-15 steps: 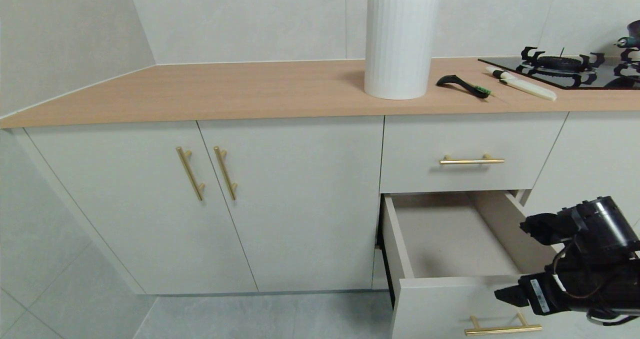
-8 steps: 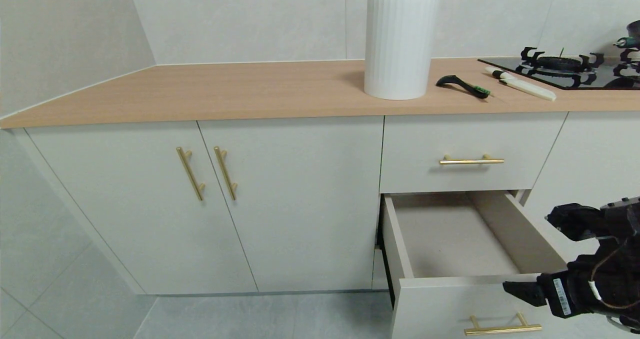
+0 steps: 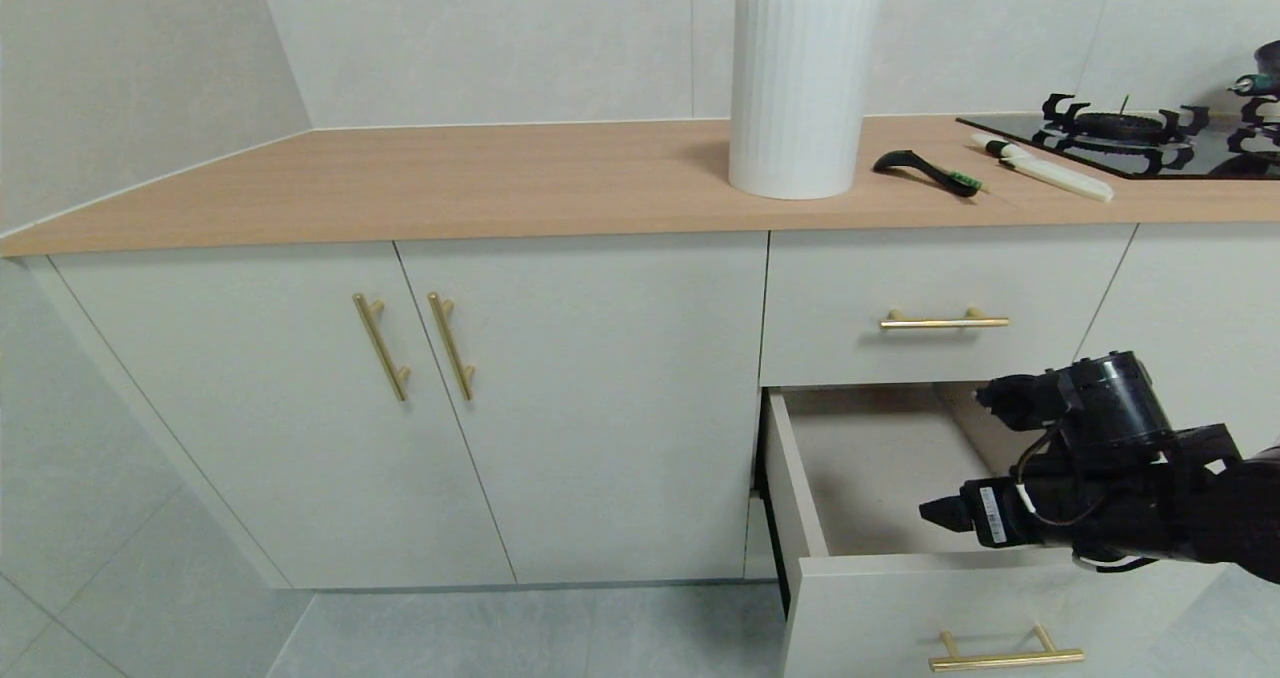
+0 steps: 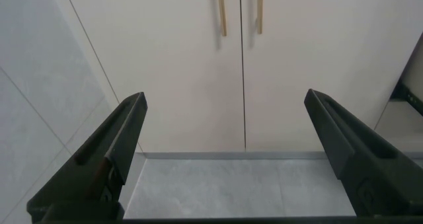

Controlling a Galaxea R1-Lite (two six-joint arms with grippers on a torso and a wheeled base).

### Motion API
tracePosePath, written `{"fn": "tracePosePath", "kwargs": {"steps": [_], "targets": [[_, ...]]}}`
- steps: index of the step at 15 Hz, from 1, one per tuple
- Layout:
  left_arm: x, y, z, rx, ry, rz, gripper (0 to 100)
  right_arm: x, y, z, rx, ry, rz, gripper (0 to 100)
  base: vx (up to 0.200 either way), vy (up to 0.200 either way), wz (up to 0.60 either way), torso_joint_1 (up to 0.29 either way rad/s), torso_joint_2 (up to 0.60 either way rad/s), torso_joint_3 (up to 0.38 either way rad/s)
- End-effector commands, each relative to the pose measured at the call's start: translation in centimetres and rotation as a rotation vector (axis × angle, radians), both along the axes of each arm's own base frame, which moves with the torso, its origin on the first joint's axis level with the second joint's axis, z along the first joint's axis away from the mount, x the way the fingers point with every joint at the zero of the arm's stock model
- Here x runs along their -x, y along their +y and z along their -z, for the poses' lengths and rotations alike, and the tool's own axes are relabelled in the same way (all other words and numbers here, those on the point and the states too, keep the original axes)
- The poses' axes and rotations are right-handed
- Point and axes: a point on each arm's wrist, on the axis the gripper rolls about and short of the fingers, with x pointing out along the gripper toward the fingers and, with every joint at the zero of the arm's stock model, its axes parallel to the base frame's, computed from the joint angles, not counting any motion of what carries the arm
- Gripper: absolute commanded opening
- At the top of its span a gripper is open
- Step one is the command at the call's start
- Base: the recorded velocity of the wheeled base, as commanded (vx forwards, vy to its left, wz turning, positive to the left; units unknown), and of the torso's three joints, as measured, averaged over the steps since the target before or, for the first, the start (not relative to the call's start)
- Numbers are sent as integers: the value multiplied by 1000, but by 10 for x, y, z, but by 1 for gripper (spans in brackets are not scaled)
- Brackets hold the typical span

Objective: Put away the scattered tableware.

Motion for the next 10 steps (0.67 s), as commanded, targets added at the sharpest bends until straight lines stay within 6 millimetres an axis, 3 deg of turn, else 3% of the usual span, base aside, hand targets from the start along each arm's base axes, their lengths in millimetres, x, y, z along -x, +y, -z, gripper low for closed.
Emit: {"fn": "tracePosePath", "kwargs": {"steps": [1, 7, 10], "targets": [[0, 0, 0, 0, 1, 0, 100, -6, 2, 19, 18, 64, 3, 100, 0, 0, 0, 0, 0, 0], [0, 0, 0, 0, 0, 0, 100, 22, -7, 20, 24, 94, 7, 100, 0, 0, 0, 0, 0, 0], [0, 0, 0, 0, 0, 0, 100, 49, -15, 21, 28, 113, 6, 100, 0, 0, 0, 0, 0, 0]]}}
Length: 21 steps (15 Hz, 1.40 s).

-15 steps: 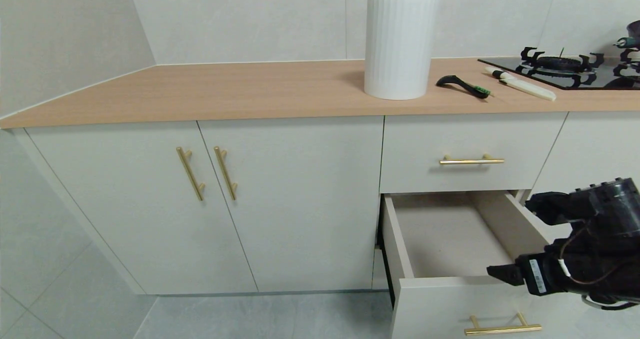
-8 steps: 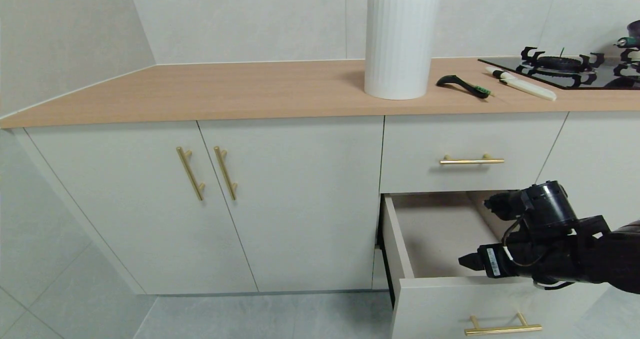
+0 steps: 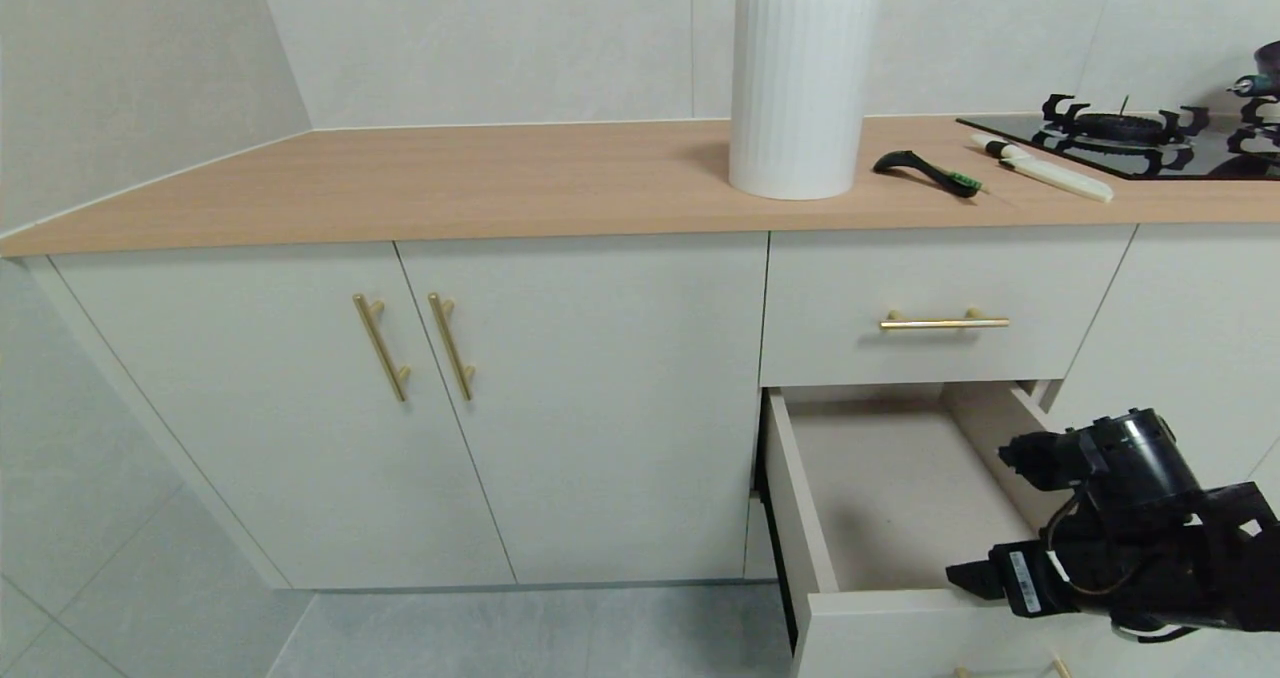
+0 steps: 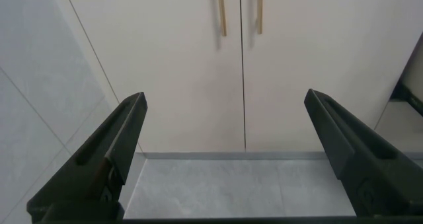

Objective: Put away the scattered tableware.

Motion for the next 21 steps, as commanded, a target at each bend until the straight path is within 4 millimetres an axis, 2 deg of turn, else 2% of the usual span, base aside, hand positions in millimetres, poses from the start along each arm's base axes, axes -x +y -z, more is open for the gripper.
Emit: {"fn": "tracePosePath", "kwargs": {"steps": [1, 4, 6, 9, 11, 13, 14, 16, 17, 19, 21], "targets": [[0, 0, 0, 0, 1, -1, 100, 22, -6, -4, -4, -8, -5, 100, 0, 0, 0, 0, 0, 0], [0, 0, 0, 0, 0, -1, 100, 48, -11, -6, -9, -13, -25, 100, 0, 0, 0, 0, 0, 0], [0, 0, 0, 0, 1, -1, 100, 59, -11, -9, -26, -30, -26, 100, 0, 0, 0, 0, 0, 0], [0, 0, 0, 0, 0, -1, 100, 56, -10, -20, -50, -83, -23, 100, 0, 0, 0, 0, 0, 0], [0, 0, 0, 0, 0, -1, 100, 35, -5, -55, -92, -204, -11, 100, 0, 0, 0, 0, 0, 0], [0, 0, 0, 0, 0, -1, 100, 20, -1, -103, -106, -238, -8, 100, 0, 0, 0, 0, 0, 0], [0, 0, 0, 0, 0, -1, 100, 13, 0, -142, -115, -233, -11, 100, 0, 0, 0, 0, 0, 0], [0, 0, 0, 0, 0, -1, 100, 9, 1, -191, -175, -277, -54, 100, 0, 0, 0, 0, 0, 0], [0, 0, 0, 0, 0, -1, 100, 3, 0, -208, -190, -325, -50, 100, 0, 0, 0, 0, 0, 0], [0, 0, 0, 0, 1, -1, 100, 4, -2, -216, -190, -355, -35, 100, 0, 0, 0, 0, 0, 0], [0, 0, 0, 0, 1, -1, 100, -3, -4, -207, -165, -330, -23, 100, 0, 0, 0, 0, 0, 0]]}}
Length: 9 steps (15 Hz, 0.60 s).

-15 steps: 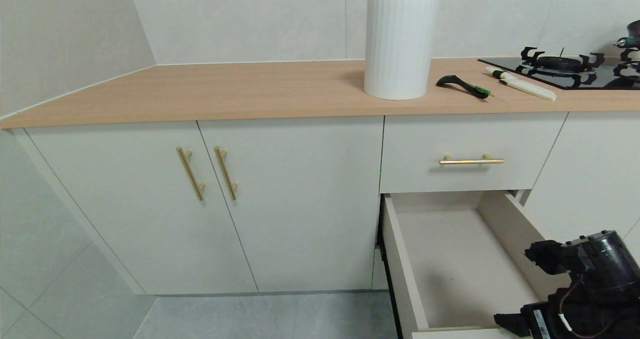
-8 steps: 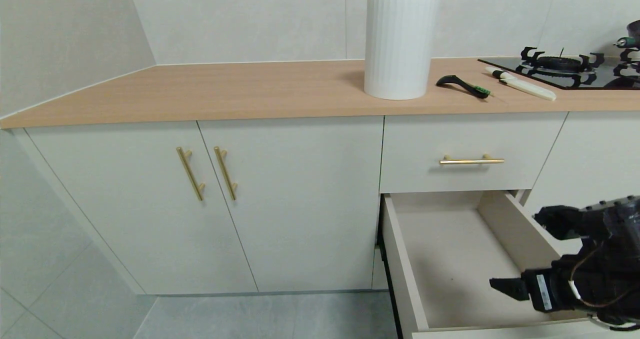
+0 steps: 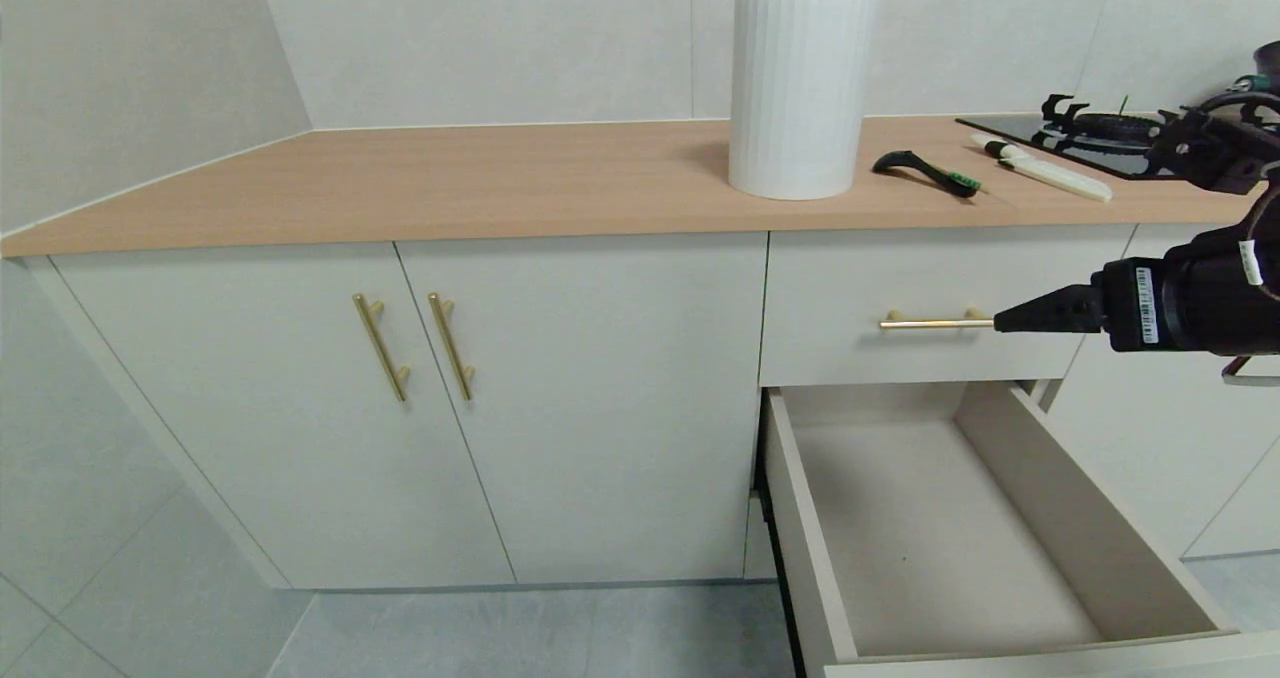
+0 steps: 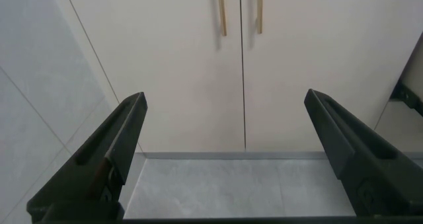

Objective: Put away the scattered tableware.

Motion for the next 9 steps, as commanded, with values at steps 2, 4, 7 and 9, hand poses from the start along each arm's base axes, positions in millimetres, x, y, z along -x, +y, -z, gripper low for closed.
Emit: {"fn": "tracePosePath", "kwargs": {"steps": [2, 4, 7, 9], "targets": [[0, 0, 0, 0, -1, 0, 100, -5, -8, -2, 5, -11, 29, 100, 0, 0, 0, 0, 0, 0], [0, 0, 0, 0, -1, 0, 100, -7, -13, -3, 10, -28, 44, 100, 0, 0, 0, 0, 0, 0], [0, 0, 0, 0, -1, 0, 100, -11, -15, -3, 6, -47, 53, 100, 0, 0, 0, 2, -37, -38], [0, 0, 0, 0, -1, 0, 100, -15, -14, -1, 9, -39, 54, 100, 0, 0, 0, 24, -229, -269]]}}
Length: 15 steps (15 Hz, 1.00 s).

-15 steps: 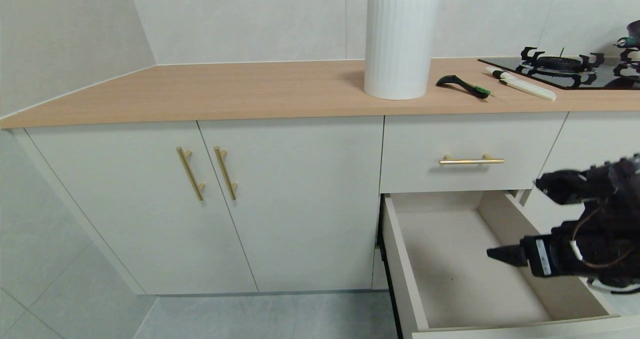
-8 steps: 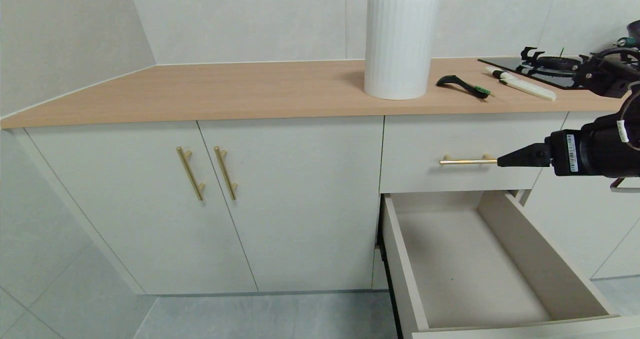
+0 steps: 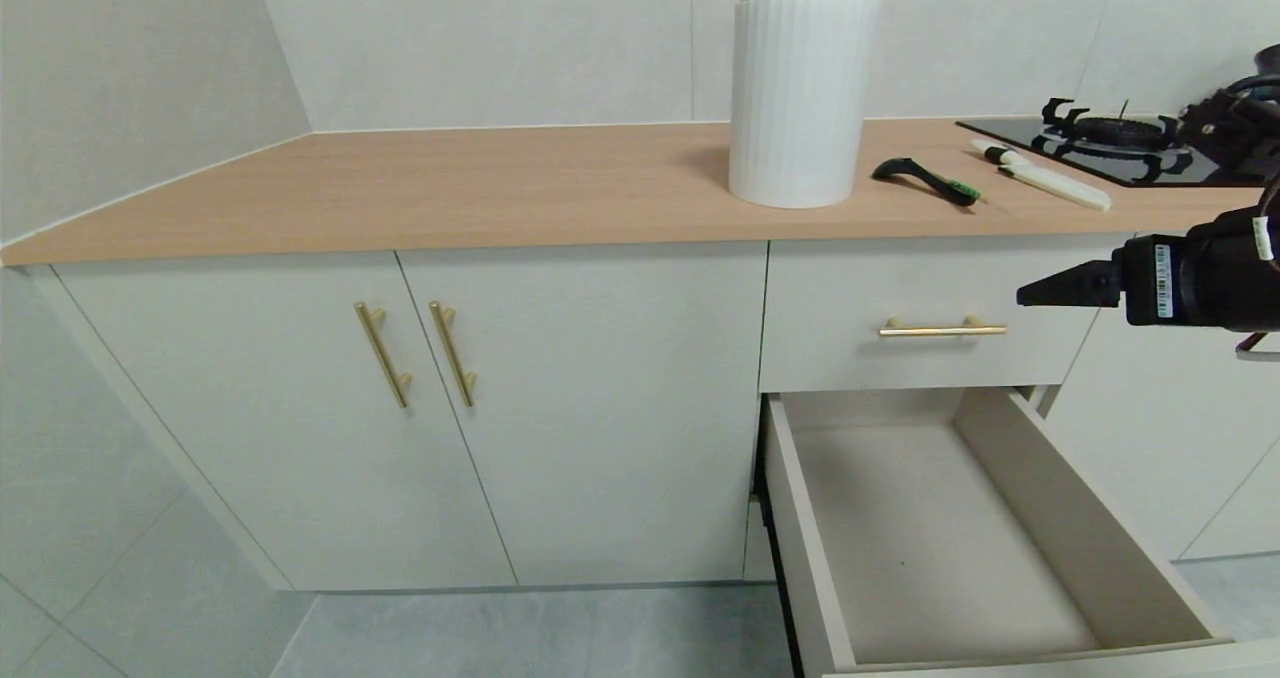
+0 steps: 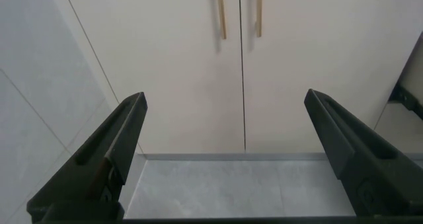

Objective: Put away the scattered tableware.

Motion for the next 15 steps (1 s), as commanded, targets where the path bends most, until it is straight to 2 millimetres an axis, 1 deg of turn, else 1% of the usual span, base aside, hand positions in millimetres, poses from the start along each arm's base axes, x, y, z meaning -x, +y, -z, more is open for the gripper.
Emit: {"fn": "tracePosePath", "kwargs": {"steps": [1, 3, 6, 10, 15], "targets": [[0, 0, 0, 0, 0, 0, 100, -5, 1, 4, 5, 17, 3, 100, 0, 0, 0, 27, -168, -344], [0, 0, 0, 0, 0, 0, 100, -12, -2, 6, 1, 2, 20, 100, 0, 0, 0, 66, -483, -356], [0, 0, 0, 0, 0, 0, 100, -17, -2, 9, 4, 12, 24, 100, 0, 0, 0, 80, -500, -338], [0, 0, 0, 0, 0, 0, 100, -24, -1, 13, 5, 11, 27, 100, 0, 0, 0, 144, -463, -328], [0, 0, 0, 0, 0, 0, 100, -28, 0, 16, 5, 17, 28, 100, 0, 0, 0, 166, -471, -310]]}}
